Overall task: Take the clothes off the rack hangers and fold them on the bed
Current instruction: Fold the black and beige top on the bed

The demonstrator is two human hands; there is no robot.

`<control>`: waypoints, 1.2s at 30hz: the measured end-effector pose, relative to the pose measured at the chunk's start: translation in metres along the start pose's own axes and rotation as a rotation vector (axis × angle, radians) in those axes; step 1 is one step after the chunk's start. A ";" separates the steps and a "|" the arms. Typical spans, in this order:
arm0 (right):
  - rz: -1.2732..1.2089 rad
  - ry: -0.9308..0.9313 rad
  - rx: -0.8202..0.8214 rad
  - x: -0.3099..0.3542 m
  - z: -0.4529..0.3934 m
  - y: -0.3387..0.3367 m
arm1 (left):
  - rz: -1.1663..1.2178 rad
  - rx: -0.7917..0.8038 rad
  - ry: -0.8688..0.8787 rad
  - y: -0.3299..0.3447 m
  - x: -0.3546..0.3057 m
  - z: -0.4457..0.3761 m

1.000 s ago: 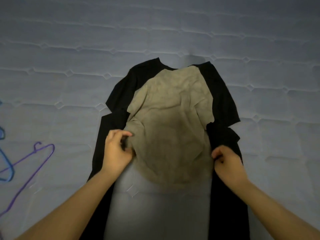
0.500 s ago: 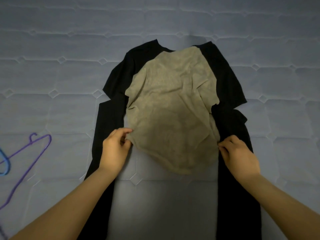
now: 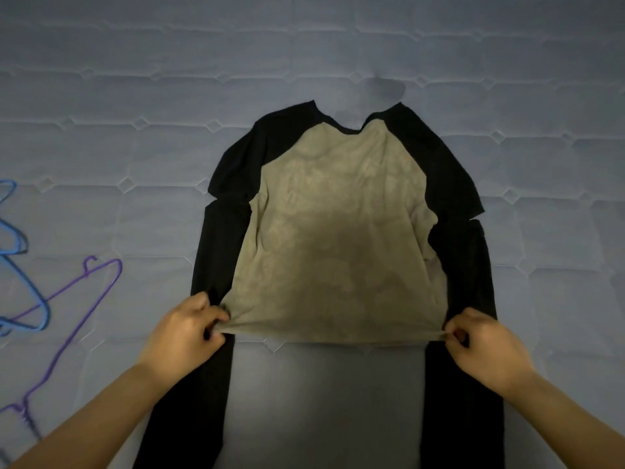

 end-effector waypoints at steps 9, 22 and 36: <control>-0.188 0.200 -0.281 -0.009 0.024 -0.024 | -0.216 0.060 0.157 0.003 -0.064 0.014; -0.526 0.624 -0.025 -0.057 0.071 0.032 | -0.449 0.264 0.376 0.126 -0.219 0.005; -0.219 0.586 -0.568 -0.140 0.062 -0.131 | -0.343 0.272 0.534 0.101 -0.274 -0.004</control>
Point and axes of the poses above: each hand's wrist, its own z-axis away from the middle knuckle, its own y-axis out of the palm, x = y × z, the point moved 8 cm from there along -z, towards the middle knuckle, and after that the axes turned 14 degrees about -y, right-handed, at the moved point
